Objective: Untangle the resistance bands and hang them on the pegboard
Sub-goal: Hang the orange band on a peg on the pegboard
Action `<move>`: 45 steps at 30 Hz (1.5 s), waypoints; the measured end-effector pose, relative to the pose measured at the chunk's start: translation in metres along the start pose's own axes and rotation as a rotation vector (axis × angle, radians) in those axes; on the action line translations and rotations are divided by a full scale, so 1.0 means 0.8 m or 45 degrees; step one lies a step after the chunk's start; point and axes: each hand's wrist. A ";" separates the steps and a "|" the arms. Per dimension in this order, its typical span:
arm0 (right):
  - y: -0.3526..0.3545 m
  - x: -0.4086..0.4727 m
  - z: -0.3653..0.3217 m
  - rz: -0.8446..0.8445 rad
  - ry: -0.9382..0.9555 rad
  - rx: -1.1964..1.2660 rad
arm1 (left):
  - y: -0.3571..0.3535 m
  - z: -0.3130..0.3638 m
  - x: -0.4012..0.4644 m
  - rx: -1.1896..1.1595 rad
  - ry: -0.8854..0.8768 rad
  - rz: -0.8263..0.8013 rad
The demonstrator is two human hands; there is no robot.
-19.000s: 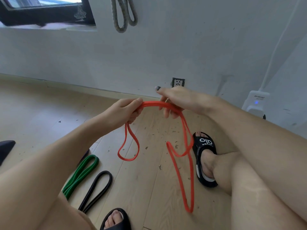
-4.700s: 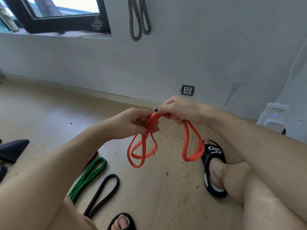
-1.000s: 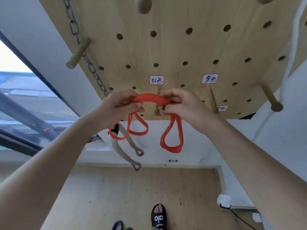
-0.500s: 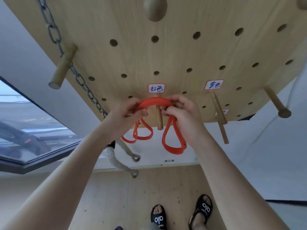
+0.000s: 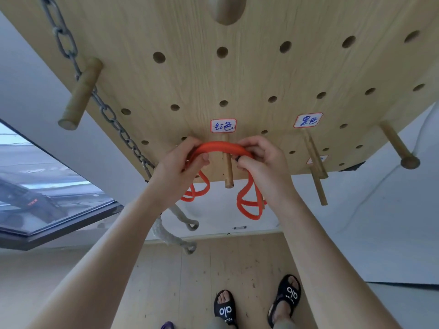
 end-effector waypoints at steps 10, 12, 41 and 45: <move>-0.013 -0.008 -0.001 0.081 -0.201 0.200 | 0.004 -0.004 0.001 -0.051 0.029 -0.083; -0.011 -0.011 -0.005 0.081 -0.184 0.109 | 0.006 -0.004 0.003 -0.055 0.021 -0.091; -0.022 -0.020 0.004 0.097 -0.264 0.332 | 0.014 -0.018 0.007 -0.050 -0.054 -0.195; -0.018 -0.017 0.015 0.075 -0.190 0.318 | 0.010 -0.023 0.005 -0.006 -0.057 -0.181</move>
Point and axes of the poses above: each hand's wrist, its own x-axis towards the middle knuckle, its own y-axis out of the back of the hand, z = x × y, and after that the axes turned 13 degrees about -y, right-handed
